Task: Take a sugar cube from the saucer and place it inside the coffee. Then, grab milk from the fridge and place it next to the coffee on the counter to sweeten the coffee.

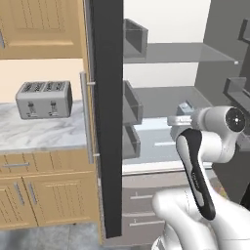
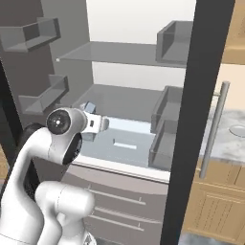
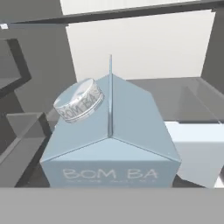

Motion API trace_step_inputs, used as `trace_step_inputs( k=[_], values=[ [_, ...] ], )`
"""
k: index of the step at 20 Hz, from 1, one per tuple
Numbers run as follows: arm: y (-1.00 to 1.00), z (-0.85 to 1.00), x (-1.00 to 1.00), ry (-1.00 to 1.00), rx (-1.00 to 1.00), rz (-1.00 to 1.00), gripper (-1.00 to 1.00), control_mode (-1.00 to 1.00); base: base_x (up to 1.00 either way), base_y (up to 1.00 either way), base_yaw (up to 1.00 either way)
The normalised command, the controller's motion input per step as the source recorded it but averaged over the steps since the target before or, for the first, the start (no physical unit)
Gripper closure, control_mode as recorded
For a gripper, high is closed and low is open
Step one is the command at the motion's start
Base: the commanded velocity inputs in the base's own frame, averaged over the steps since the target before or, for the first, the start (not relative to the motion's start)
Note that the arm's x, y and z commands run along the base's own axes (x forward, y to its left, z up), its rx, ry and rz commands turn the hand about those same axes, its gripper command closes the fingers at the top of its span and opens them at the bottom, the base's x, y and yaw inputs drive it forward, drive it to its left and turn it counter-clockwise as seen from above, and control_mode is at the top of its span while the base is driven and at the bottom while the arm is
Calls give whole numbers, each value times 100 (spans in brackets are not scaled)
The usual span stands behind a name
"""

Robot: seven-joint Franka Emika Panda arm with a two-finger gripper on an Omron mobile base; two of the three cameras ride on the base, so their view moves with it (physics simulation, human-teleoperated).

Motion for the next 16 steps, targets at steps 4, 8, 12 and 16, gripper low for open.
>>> trace_step_inputs(
  k=[4,8,12,16],
  values=[
    [0,0,0,0,0,0,100,100,-100,-4,0],
    [0,0,0,0,0,0,100,100,-100,-31,0],
    [0,0,0,0,0,0,100,100,-100,-82,-5],
    [0,0,0,0,0,0,100,100,-80,-100,-12]
  ],
)
